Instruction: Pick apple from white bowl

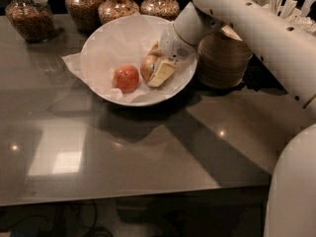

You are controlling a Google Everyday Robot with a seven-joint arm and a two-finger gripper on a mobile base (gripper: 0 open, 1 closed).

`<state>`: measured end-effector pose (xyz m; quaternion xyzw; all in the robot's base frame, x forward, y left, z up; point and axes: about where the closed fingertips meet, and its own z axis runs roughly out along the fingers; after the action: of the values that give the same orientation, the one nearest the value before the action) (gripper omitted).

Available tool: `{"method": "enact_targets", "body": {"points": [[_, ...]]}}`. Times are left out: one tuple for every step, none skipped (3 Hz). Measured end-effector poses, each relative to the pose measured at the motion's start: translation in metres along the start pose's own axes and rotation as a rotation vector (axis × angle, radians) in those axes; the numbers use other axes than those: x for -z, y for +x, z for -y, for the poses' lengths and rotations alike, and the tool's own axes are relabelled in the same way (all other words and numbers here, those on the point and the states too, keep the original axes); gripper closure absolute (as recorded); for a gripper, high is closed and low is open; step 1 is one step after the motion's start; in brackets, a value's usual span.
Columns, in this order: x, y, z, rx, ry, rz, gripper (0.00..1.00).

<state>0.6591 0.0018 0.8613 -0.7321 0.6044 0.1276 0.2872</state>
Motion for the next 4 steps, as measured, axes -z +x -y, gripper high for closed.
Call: {"method": "enact_targets", "body": {"points": [[0.019, -0.012, 0.002, 0.002, 0.032, 0.076, 1.00], [0.036, -0.023, 0.003, 0.006, 0.041, 0.145, 1.00], [0.054, -0.034, -0.004, 0.014, 0.034, 0.195, 1.00], [0.074, -0.051, -0.025, 0.033, 0.025, 0.231, 1.00]]}}
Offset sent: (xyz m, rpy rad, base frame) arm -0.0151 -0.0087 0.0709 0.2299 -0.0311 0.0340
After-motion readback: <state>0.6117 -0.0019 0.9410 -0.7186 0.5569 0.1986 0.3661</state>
